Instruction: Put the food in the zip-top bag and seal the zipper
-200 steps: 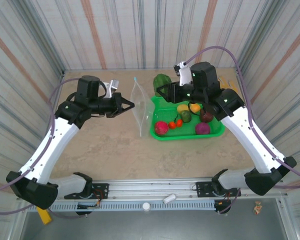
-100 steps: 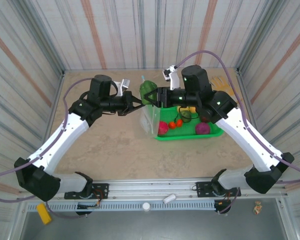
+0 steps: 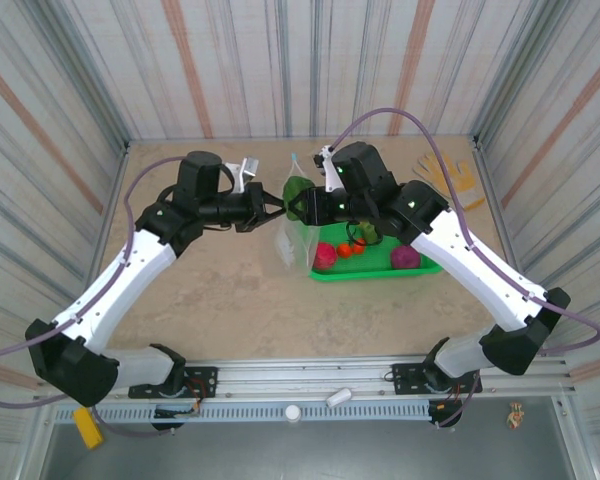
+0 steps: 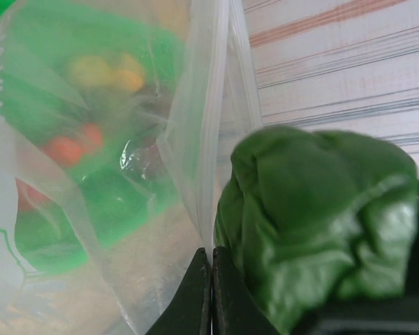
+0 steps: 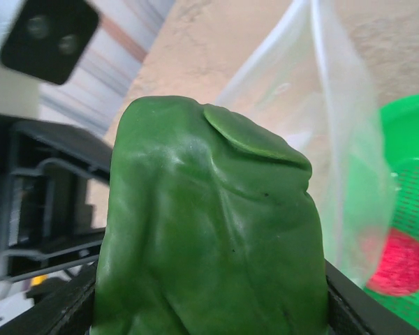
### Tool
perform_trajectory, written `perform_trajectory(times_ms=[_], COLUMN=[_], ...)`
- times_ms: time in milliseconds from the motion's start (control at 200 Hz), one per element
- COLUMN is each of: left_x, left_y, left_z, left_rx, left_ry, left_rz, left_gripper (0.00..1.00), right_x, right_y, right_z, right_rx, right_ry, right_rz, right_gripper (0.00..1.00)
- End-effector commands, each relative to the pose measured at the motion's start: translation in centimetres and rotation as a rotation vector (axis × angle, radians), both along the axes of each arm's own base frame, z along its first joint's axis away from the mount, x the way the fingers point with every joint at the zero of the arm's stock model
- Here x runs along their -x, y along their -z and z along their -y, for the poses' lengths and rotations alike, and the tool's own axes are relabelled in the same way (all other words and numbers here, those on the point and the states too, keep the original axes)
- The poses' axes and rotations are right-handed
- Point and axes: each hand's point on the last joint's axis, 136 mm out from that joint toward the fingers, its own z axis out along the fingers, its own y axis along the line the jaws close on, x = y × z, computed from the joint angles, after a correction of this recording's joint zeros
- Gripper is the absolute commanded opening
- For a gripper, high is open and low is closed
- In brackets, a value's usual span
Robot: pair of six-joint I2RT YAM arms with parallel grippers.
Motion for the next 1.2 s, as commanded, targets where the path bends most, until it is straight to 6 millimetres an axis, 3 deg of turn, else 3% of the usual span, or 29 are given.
perform_trajectory(times_ms=[0,366,556,726,821,877,1047,1192], left_x=[1.1,1.6,1.8,2.0,2.1,2.1,2.1,1.9], left_y=[-3.8,-5.7,-5.3,-4.8,-5.0,-4.9,-4.2,-3.4], left_z=[-0.5,-2.1,-2.2,-2.3,-2.4,-2.4,-2.8,-3.7], left_rx=[0.021,-0.013,-0.015,-0.016,-0.016,-0.019,-0.034,-0.054], left_ry=[0.018,-0.009,-0.004,-0.003,-0.005,-0.006,-0.018,-0.051], left_rz=[0.115,0.190,0.184,0.176,0.183,0.181,0.171,0.153], left_gripper=[0.00,0.00,0.00,0.00,0.00,0.00,0.00,0.00], right_x=[-0.6,-0.9,-0.2,0.9,1.1,1.0,1.2,1.7], right_y=[2.3,4.4,3.9,3.0,2.7,2.6,1.5,-0.7], right_z=[1.7,2.8,1.2,-1.3,-1.8,-1.9,-1.8,-1.6], right_rx=[0.146,0.287,0.304,0.240,0.213,0.208,0.174,0.097], right_ry=[0.049,0.056,-0.014,-0.102,-0.121,-0.123,-0.131,-0.154], right_rz=[0.002,-0.006,0.003,-0.001,-0.005,-0.004,0.011,0.033], right_gripper=[0.54,0.57,0.60,0.72,0.85,0.87,0.86,0.77])
